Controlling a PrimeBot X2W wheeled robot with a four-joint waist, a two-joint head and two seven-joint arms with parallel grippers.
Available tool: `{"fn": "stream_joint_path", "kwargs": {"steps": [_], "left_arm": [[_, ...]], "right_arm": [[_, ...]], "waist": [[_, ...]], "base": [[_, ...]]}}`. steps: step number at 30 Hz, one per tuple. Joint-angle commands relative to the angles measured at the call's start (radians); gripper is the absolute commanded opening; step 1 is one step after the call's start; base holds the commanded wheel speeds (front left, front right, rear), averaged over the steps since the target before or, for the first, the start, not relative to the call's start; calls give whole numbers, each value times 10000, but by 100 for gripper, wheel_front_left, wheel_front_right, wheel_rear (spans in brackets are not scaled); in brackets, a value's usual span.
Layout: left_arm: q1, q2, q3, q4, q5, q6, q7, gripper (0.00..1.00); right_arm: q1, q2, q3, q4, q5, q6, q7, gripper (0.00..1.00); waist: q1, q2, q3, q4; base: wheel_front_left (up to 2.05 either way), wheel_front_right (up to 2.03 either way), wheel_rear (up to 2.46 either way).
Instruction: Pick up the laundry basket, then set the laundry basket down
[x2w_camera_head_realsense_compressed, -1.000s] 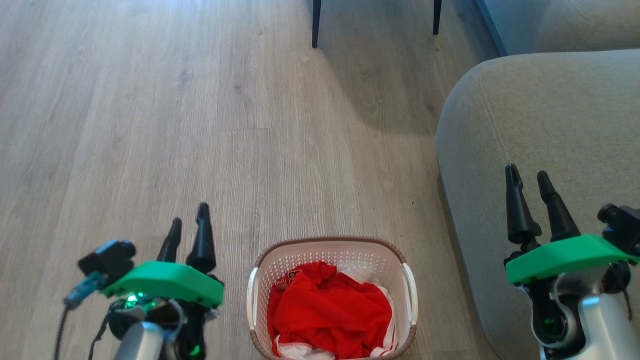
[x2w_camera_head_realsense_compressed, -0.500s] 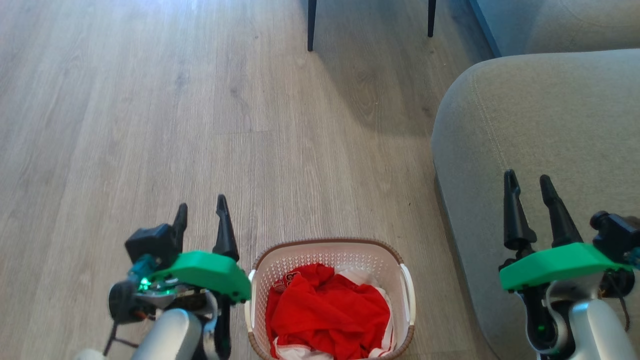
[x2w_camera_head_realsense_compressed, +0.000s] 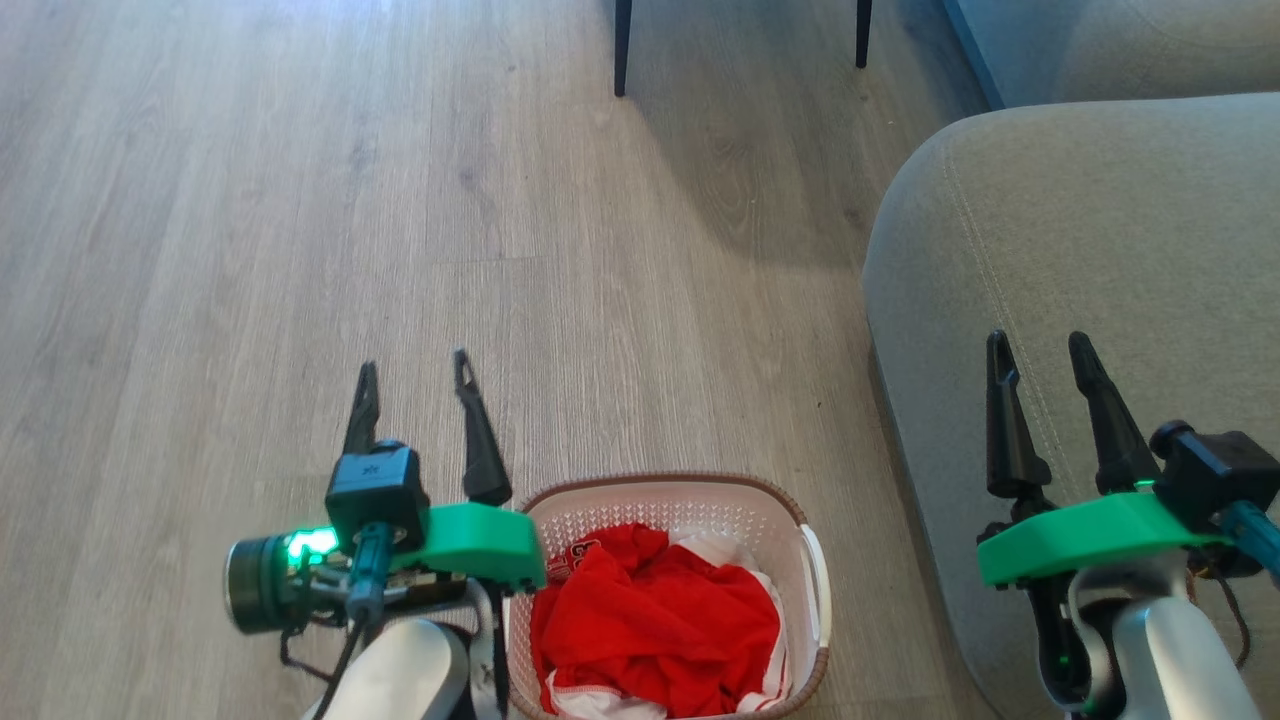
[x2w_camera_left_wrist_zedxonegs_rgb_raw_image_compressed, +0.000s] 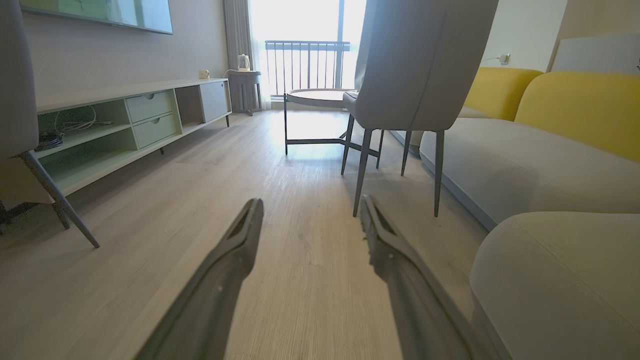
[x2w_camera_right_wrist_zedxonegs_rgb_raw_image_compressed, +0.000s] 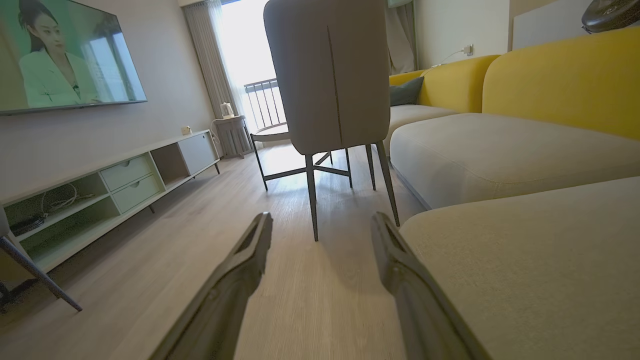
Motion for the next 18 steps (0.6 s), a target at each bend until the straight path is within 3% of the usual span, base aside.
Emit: {"fn": "stream_joint_path", "kwargs": {"steps": [1, 4, 7, 10, 14, 18], "left_arm": [[-702, 207, 91, -480, 269, 371, -185, 100], [-711, 85, 33, -713, -16, 288, -273, 100], [-495, -166, 478, -692, -368, -363, -360, 100], [-153, -603, 1315, -467, -541, -1287, -448, 100], [305, -1288, 2543, 256, -588, -2878, -565, 100], [547, -1677, 3507, 933, 35, -3914, -682, 100]], "right_arm": [[-310, -9, 226, -470, -348, 55, -145, 100], [-294, -2, 194, -530, -597, 57, -233, 100], [-279, 4, 197, -557, -832, 59, -320, 100], [-256, 6, 263, -584, -1144, 60, -408, 100], [-189, 7, 358, -485, -1444, 63, -525, 100], [-134, 6, 411, -293, -1691, 65, -643, 100]], "waist": [[-1, 0, 10, 8], [-1, 0, 33, 26], [-1, 0, 24, 52], [-1, 0, 10, 78], [-1, 0, -34, 109], [-1, 0, -24, 113]], "base": [[0, 0, 0], [0, 0, 0], [0, 0, 0], [0, 0, 0], [0, 0, 0], [0, 0, 0]]}}
